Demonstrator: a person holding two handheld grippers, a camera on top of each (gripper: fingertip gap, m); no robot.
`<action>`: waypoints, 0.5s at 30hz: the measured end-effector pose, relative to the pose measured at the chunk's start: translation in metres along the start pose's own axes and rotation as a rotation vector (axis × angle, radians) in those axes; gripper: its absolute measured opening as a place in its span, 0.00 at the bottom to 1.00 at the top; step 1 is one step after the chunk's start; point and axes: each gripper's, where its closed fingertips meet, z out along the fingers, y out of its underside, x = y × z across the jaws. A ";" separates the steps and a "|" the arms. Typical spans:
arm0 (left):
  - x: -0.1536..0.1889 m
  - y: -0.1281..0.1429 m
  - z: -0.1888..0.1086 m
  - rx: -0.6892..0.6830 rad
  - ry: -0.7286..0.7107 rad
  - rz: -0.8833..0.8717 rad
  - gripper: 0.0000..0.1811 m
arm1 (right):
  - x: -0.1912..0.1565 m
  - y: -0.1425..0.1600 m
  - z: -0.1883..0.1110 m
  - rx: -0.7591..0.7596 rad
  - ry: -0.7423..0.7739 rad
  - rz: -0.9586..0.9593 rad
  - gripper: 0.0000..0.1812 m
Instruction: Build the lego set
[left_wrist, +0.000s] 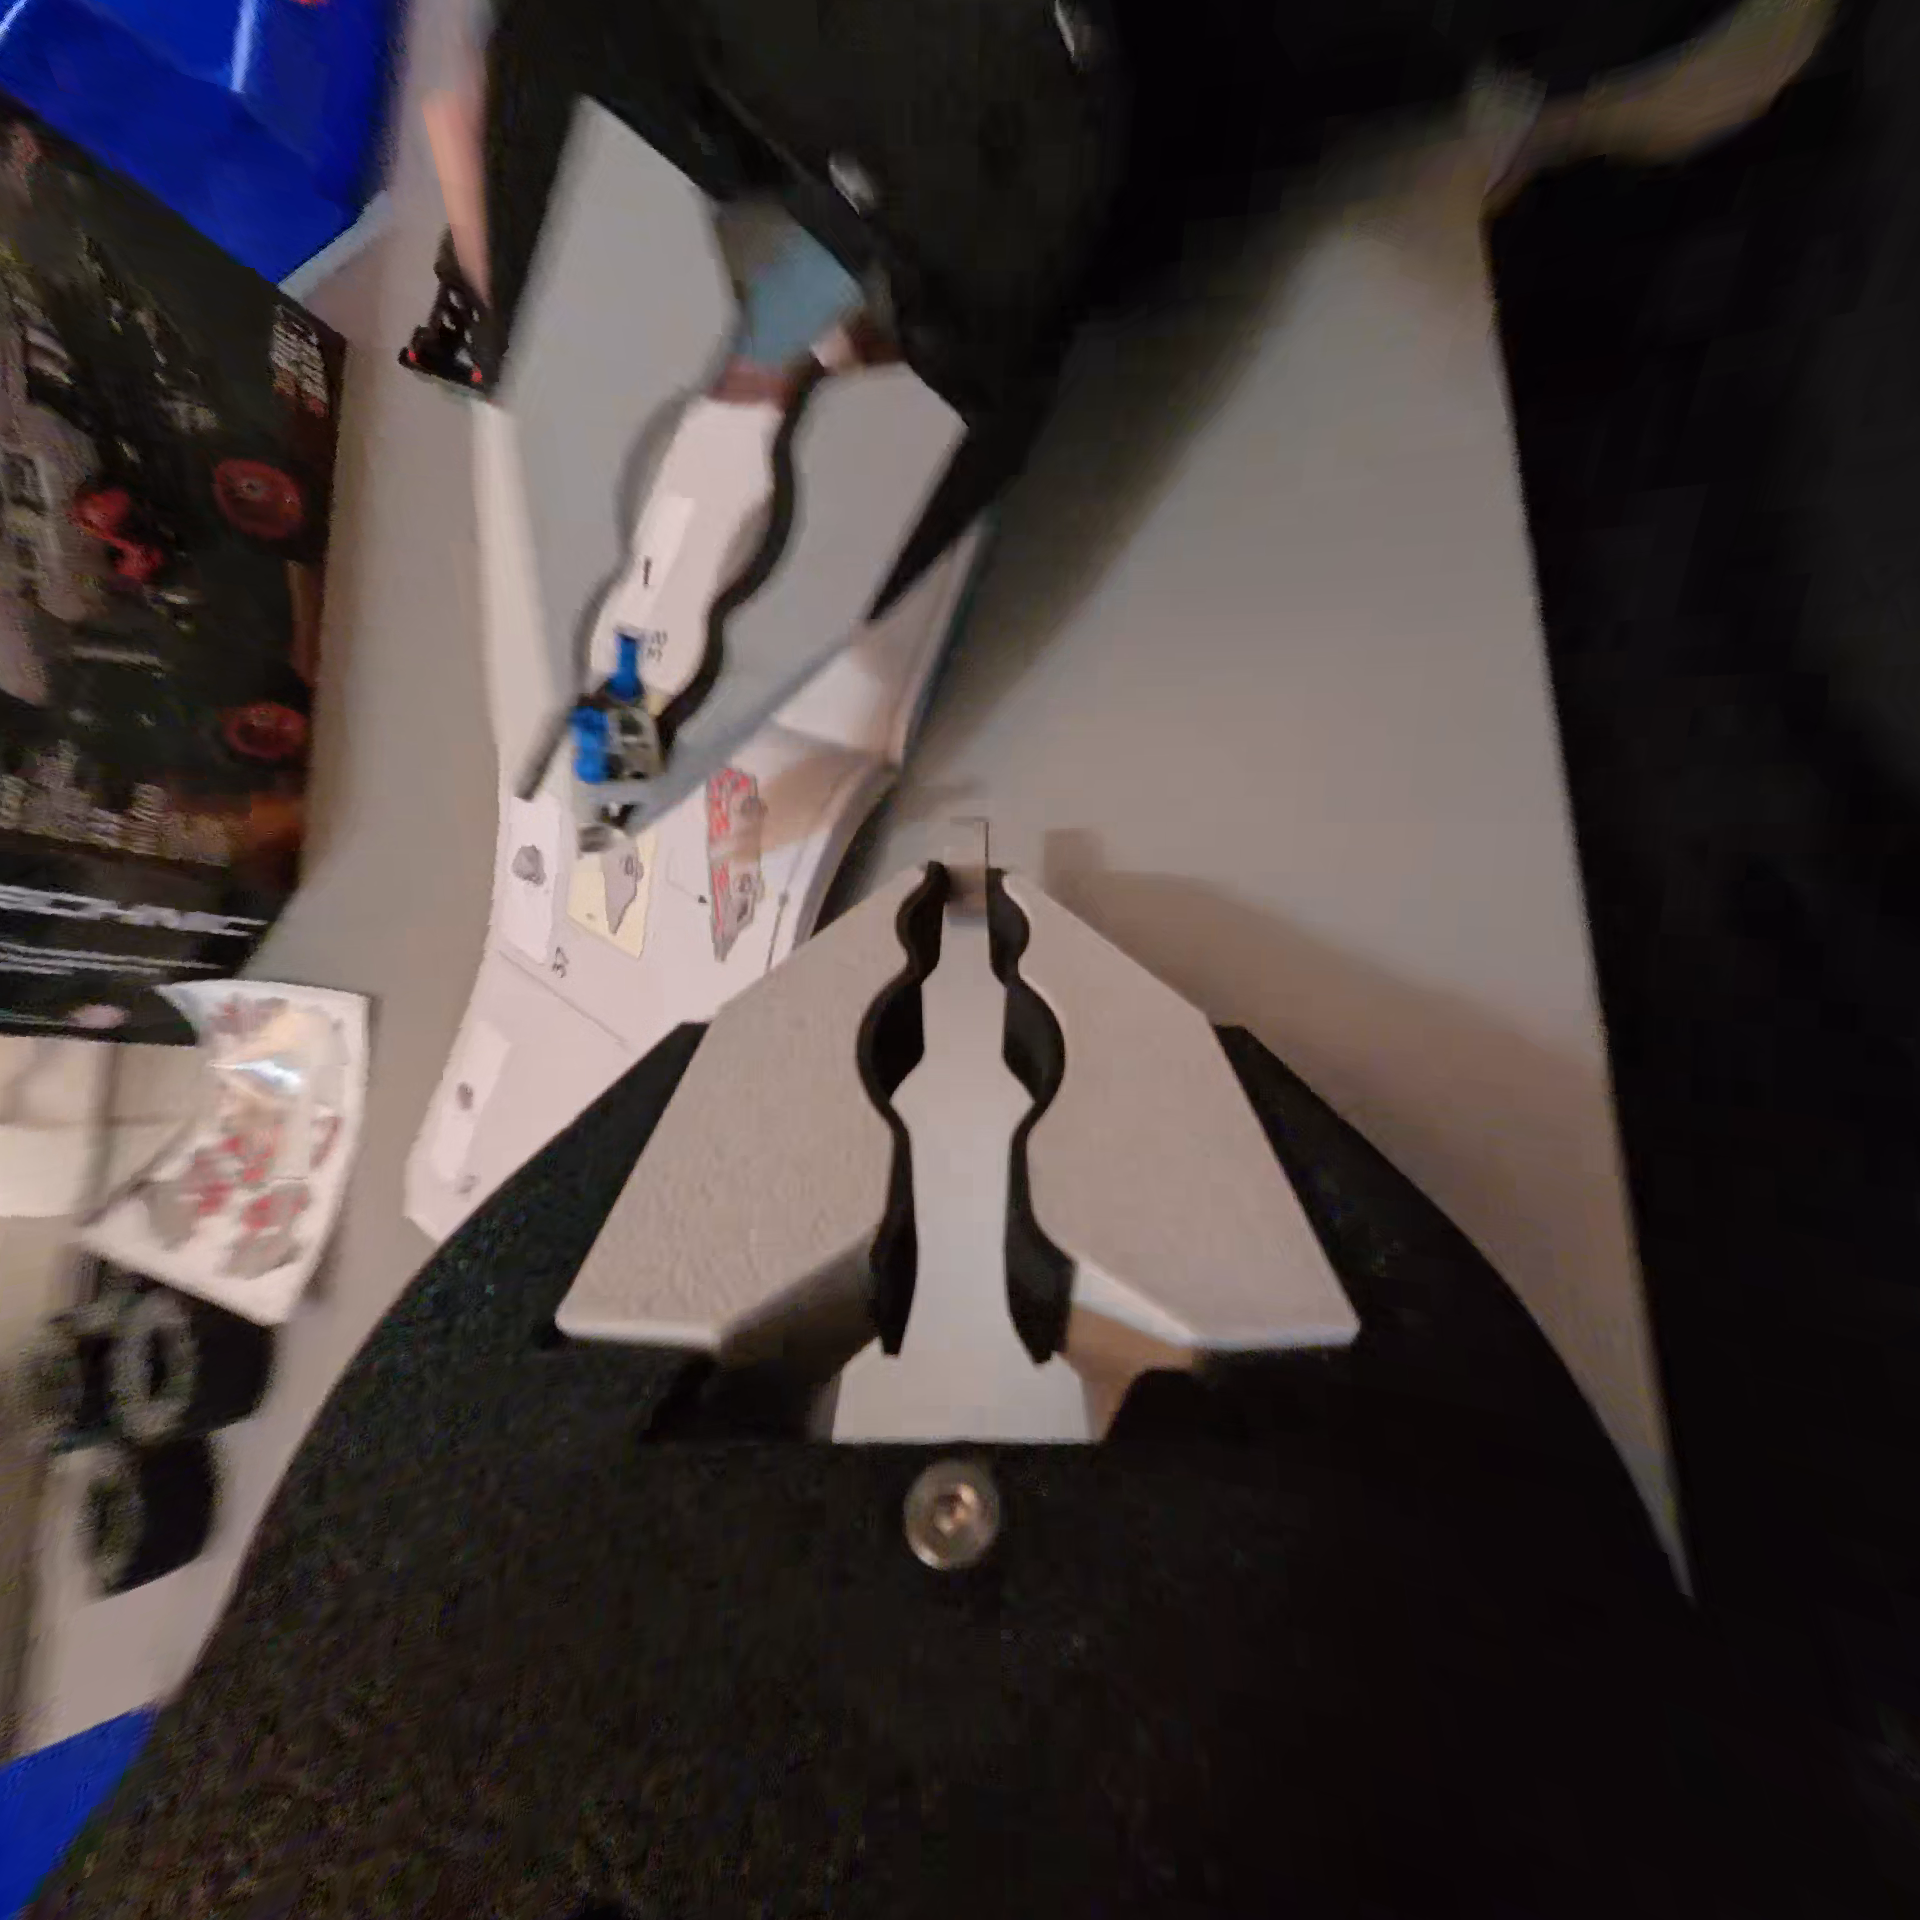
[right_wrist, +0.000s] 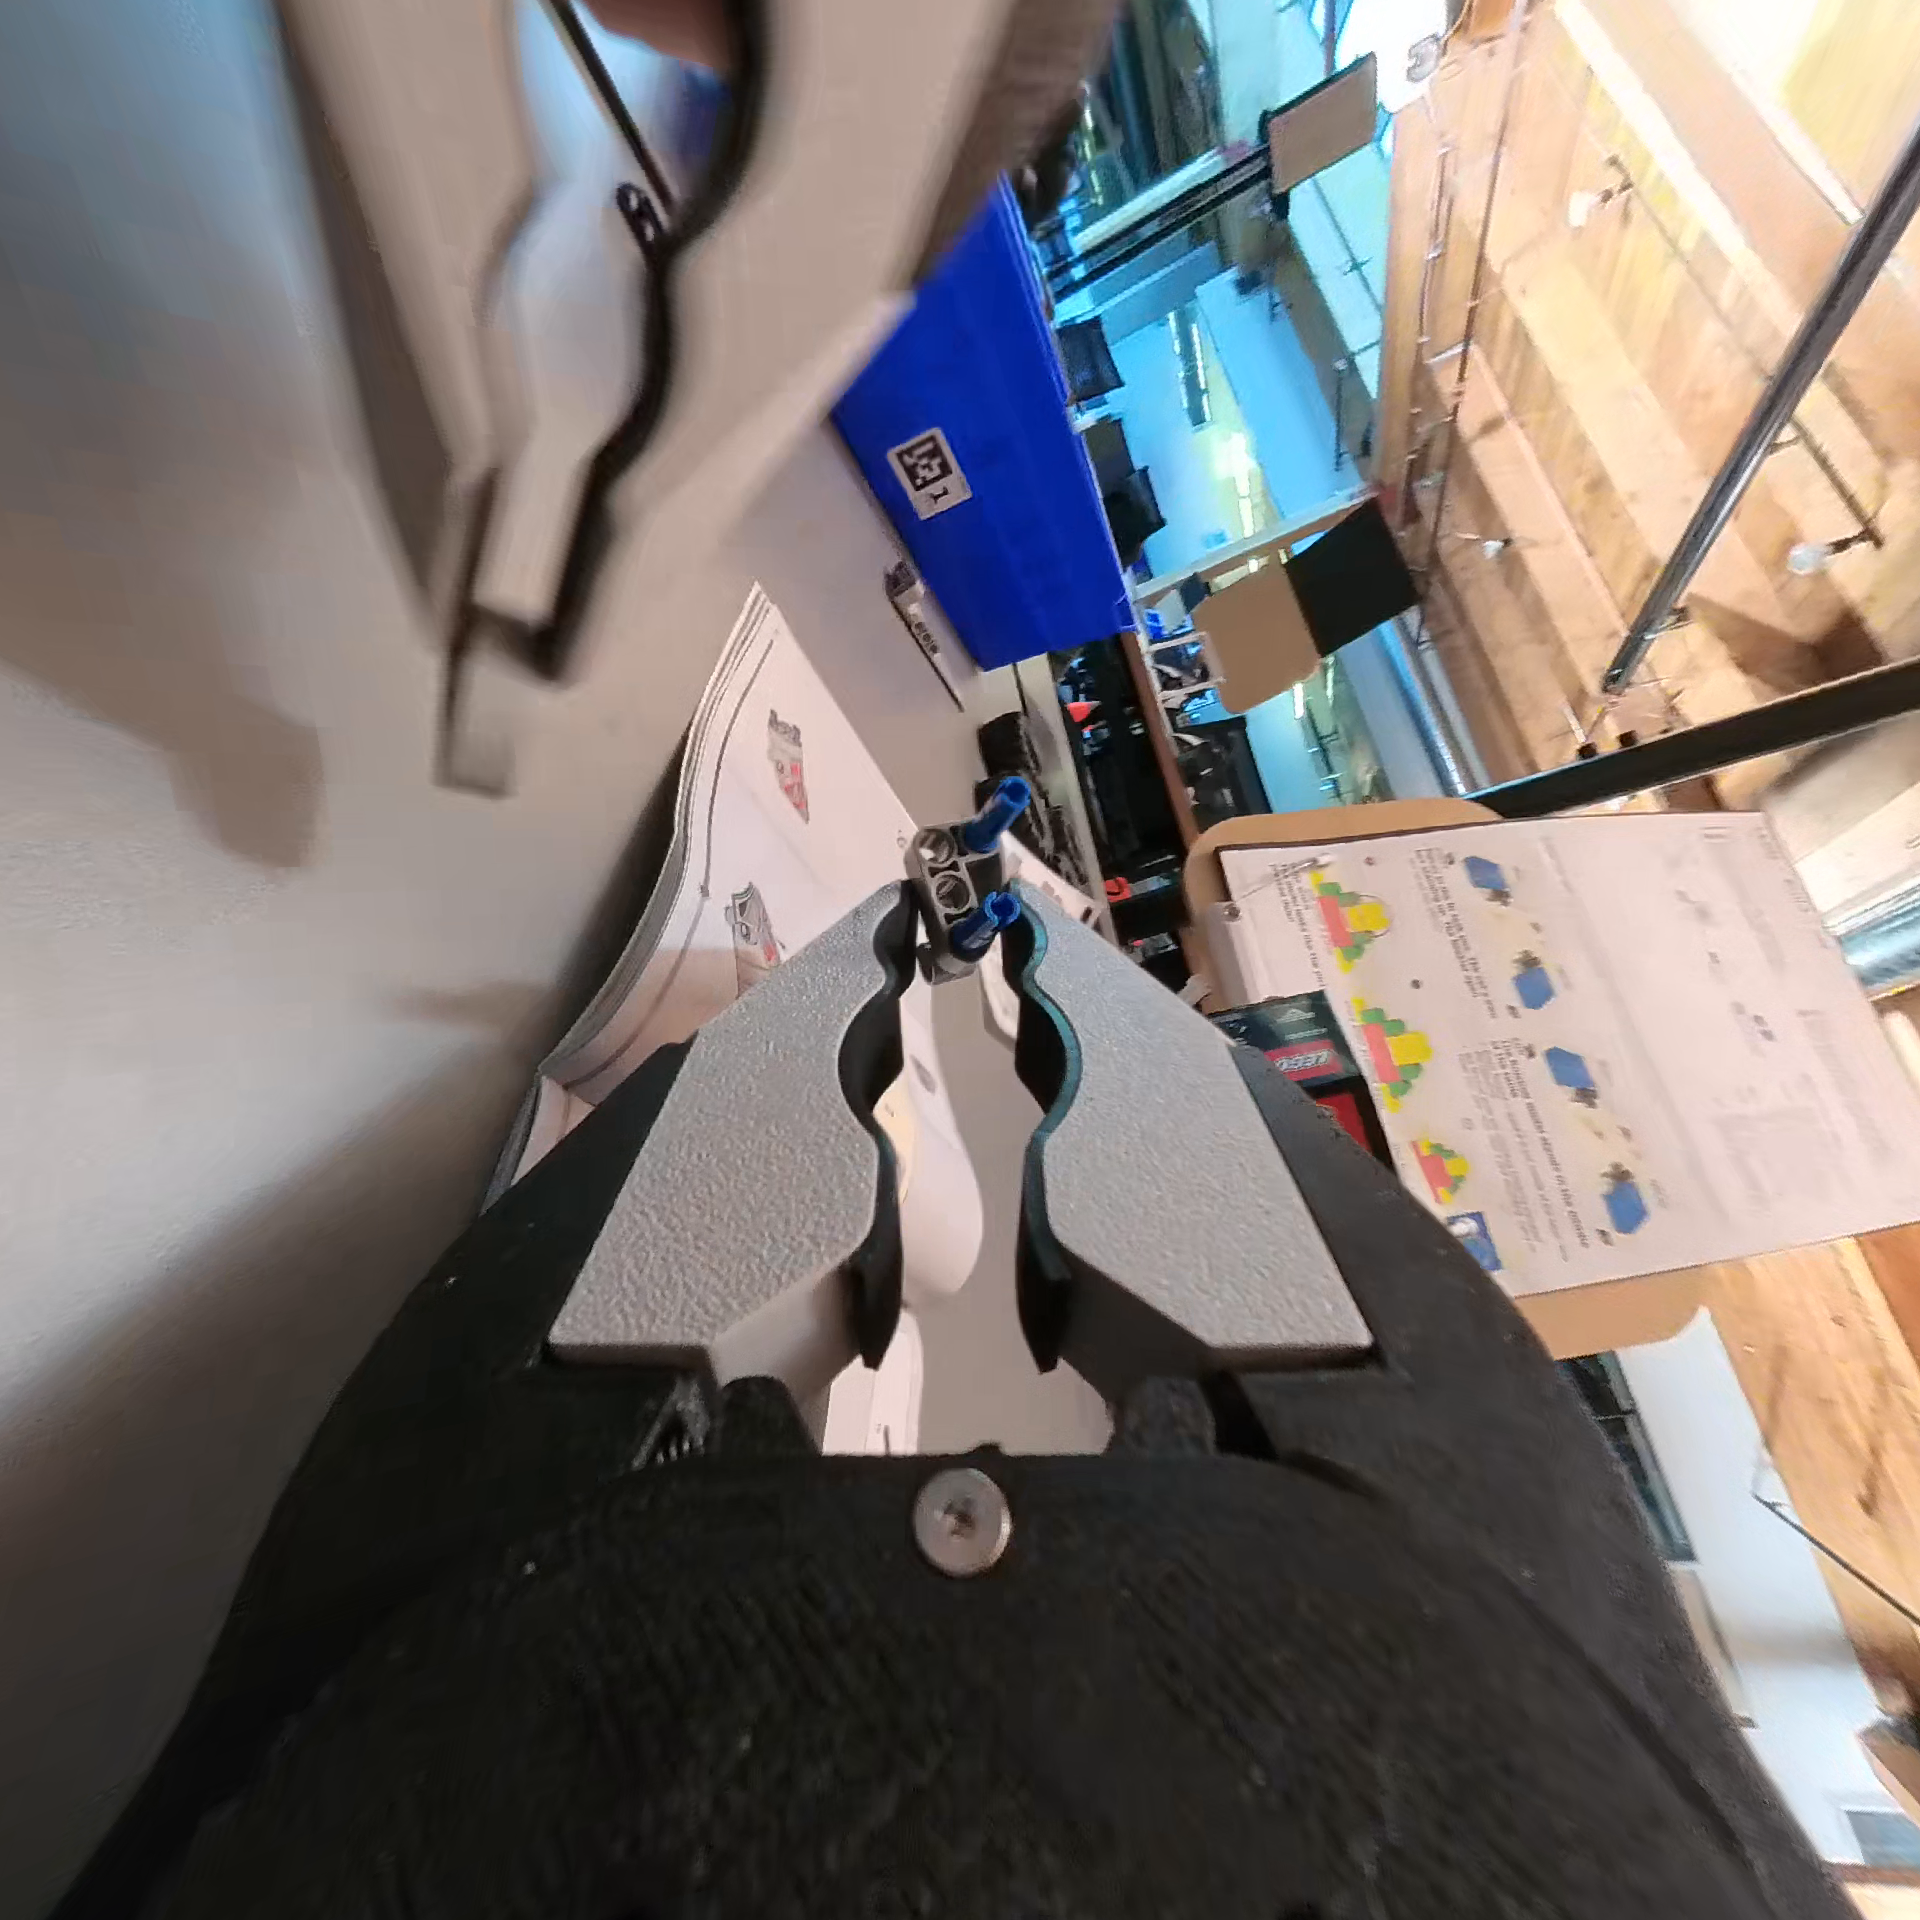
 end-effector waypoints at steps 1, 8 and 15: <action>0.003 0.004 0.004 -0.026 -0.031 0.060 0.03 | -0.001 0.000 0.000 0.000 -0.001 -0.008 0.07; 0.010 0.008 0.017 -0.059 -0.175 0.295 0.03 | -0.005 0.001 0.000 -0.007 -0.016 -0.028 0.07; 0.015 0.014 0.017 -0.051 -0.164 0.242 0.01 | -0.009 0.003 -0.001 -0.009 -0.031 -0.035 0.07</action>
